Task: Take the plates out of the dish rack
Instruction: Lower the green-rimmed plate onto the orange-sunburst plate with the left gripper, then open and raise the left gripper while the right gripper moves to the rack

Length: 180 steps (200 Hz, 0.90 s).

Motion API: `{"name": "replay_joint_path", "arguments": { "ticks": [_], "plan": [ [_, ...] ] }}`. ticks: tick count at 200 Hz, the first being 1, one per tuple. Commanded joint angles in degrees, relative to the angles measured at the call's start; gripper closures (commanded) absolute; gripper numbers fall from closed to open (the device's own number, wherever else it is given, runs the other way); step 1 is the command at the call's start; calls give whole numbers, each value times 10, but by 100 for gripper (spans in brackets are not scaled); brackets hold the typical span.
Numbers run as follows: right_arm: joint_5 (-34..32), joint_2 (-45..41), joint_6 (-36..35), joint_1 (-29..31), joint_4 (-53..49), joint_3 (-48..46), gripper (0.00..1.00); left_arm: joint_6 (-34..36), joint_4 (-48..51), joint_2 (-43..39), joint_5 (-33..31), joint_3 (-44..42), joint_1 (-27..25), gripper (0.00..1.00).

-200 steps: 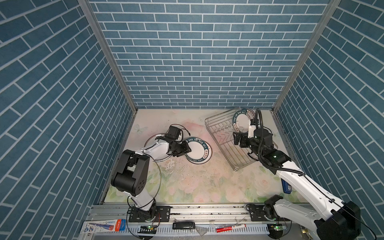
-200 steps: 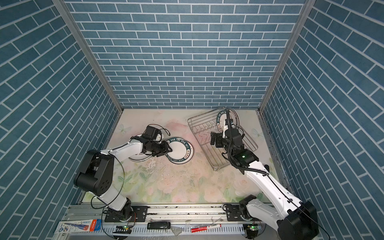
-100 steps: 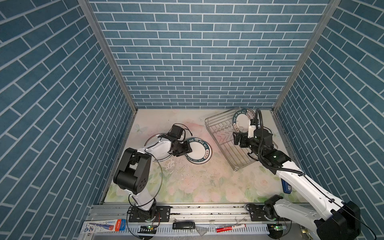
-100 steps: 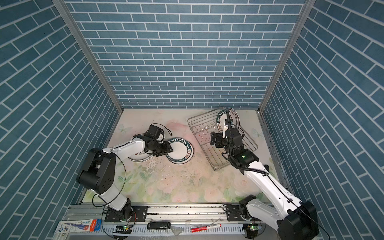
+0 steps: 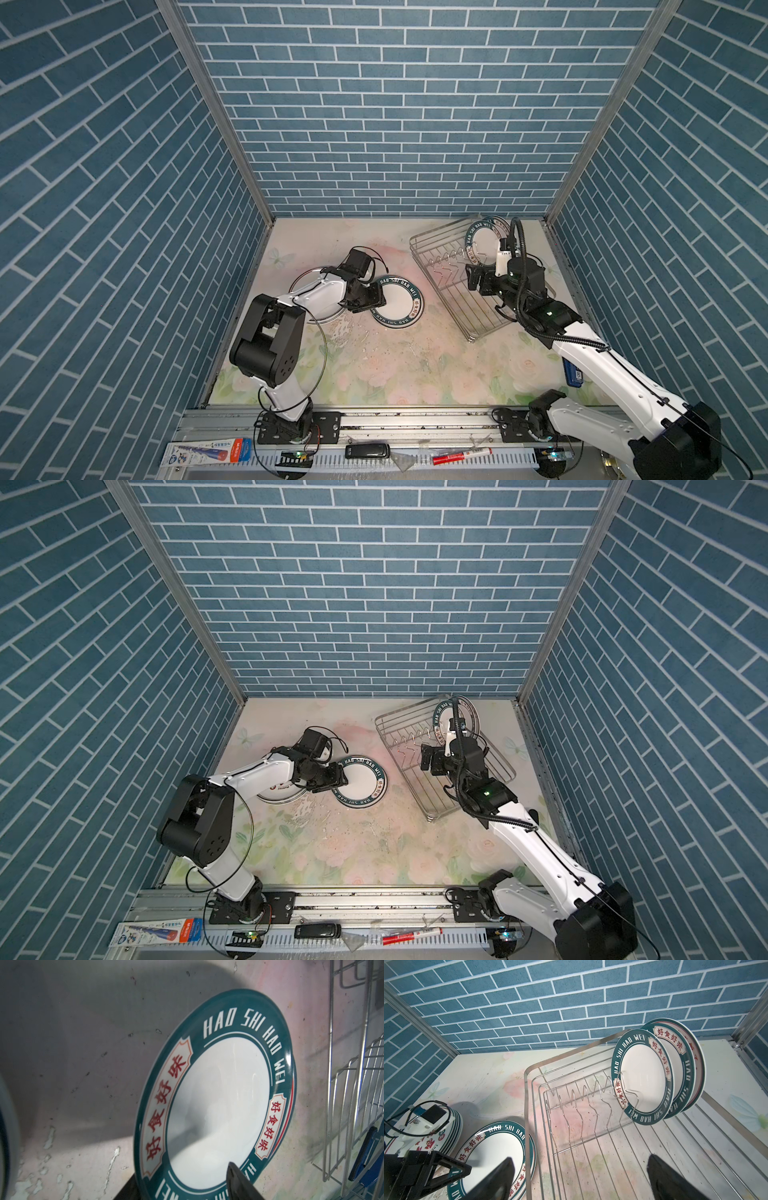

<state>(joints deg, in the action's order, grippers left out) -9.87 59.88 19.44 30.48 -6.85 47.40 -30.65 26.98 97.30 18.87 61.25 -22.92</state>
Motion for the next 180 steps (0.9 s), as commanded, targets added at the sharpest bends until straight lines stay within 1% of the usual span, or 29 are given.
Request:
{"name": "replay_joint_path", "arguments": {
  "ticks": [1, 60, 134, 151, 180],
  "plan": [
    [3, -4, -18, 0, 6, -13, 1, 13, 15, 7, -5, 14, -3, 40],
    [3, -4, -19, -2, 6, -12, 1, 13, 19, 11, -5, 18, -4, 38],
    [4, -4, -19, -2, 6, -13, 1, 21, 22, 28, 4, 26, -4, 38],
    [5, -3, -19, -3, 6, -13, 1, 22, 25, 24, -1, 26, -4, 38],
    [2, 5, -21, -4, -2, -7, 1, 28, 30, -2, -30, 22, -5, 37]
  ]
}}
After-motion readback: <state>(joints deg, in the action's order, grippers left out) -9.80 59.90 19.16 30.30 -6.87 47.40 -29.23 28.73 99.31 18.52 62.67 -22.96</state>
